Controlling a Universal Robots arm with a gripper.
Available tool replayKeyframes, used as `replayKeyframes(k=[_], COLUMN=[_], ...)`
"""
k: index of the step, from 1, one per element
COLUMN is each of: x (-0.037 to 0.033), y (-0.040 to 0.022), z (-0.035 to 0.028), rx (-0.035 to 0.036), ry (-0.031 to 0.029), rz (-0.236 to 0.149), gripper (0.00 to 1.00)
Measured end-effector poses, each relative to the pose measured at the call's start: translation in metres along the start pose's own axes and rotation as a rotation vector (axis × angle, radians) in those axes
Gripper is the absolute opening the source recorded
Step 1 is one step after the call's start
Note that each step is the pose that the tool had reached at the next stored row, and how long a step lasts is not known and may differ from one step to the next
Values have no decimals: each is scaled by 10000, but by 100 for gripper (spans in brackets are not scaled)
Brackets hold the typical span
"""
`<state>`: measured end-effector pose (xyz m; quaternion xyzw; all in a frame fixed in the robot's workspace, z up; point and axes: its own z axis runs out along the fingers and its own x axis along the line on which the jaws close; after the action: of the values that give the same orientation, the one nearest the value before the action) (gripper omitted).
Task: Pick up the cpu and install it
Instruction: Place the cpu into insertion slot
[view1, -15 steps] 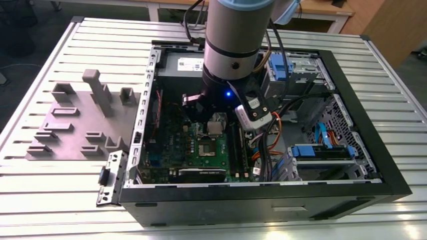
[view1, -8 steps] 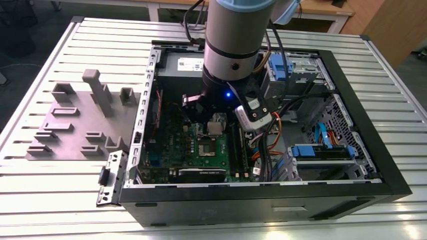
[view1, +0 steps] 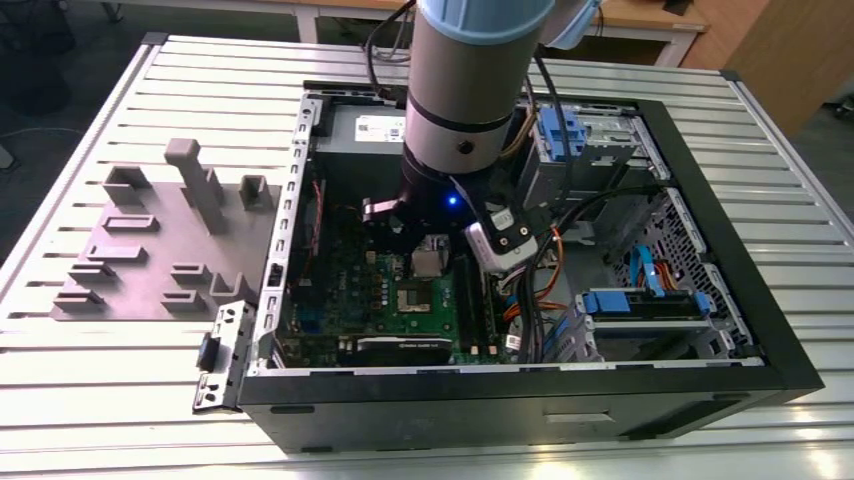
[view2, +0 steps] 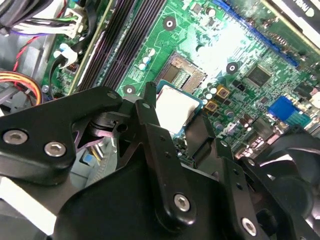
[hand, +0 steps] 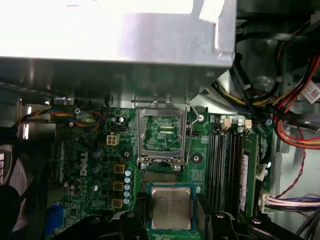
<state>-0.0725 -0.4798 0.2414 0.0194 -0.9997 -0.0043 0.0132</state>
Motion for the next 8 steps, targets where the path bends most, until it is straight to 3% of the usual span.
replayKeyframes(k=[4,8], x=[12,22], y=[-46,-50], z=[22,74], rx=[11,84], ry=[10,15], rz=[3,41], gripper=[47,47])
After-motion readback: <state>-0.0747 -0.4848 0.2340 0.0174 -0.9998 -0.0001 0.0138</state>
